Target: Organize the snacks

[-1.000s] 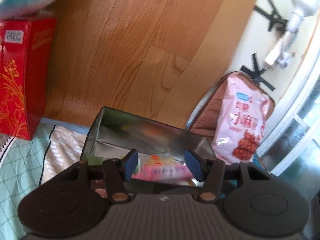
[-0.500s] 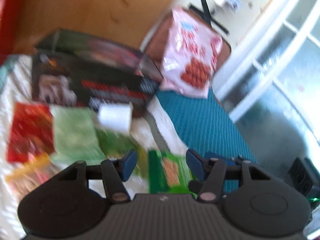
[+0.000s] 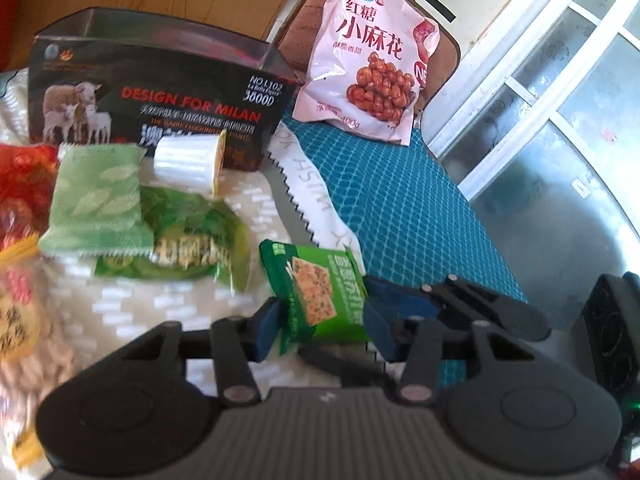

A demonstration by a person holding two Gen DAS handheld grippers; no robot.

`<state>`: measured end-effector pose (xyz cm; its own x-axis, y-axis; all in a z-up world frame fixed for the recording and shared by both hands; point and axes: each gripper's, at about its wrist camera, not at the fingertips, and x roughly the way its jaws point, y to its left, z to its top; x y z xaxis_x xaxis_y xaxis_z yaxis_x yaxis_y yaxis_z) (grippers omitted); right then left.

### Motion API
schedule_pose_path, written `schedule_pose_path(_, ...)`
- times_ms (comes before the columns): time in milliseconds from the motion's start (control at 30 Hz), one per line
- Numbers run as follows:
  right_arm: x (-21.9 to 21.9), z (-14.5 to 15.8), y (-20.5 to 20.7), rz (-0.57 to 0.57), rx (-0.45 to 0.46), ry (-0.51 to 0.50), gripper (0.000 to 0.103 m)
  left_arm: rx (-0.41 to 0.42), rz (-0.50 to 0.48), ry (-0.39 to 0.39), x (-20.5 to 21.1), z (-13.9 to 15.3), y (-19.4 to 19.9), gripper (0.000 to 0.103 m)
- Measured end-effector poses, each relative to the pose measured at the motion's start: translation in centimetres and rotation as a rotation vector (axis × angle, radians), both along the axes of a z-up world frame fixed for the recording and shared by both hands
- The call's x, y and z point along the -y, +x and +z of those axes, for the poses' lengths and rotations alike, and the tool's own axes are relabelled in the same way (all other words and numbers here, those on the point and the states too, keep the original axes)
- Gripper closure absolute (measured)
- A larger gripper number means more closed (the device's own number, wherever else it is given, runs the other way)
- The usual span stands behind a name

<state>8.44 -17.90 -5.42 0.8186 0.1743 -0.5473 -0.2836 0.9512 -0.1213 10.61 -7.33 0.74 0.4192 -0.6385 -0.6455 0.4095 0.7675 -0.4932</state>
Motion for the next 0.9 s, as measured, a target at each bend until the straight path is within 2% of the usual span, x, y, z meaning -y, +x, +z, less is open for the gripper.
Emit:
schedule_pose_path(133, -1.4, -0.2, -1.7, 0.022, 0.041, -0.005, 0.044, 0.009, 0.032, -0.016, -2.7, 0.1, -2.6, 0.061)
schedule_pose_path(367, -6.6, -0.6, -4.4, 0.159, 0.077, -0.029, 0.044, 0.027, 0.142, -0.038, -8.7, -0.5, -8.2, 0.061)
schedule_pose_path(533, -9.0, -1.6, -5.0, 0.220, 0.044, -0.052, 0.038, 0.043, 0.182, -0.075, -10.9, -0.9, -9.9, 0.059)
schedule_pose_path(667, -8.8, -1.6, -4.3, 0.190, 0.014, -0.043, 0.031, 0.069, 0.190, -0.090, -10.8, -1.2, -9.8, 0.058)
schedule_pose_path(833, -8.3, -1.8, -4.3, 0.155, -0.001, 0.000, 0.030, 0.104, 0.188, -0.101, -10.4, -1.5, -9.8, 0.054)
schedule_pose_path(900, -8.7, -1.9, -4.6, 0.157, 0.000, -0.017, 0.021, 0.120, 0.181, -0.101, -10.3, -1.6, -9.9, 0.052)
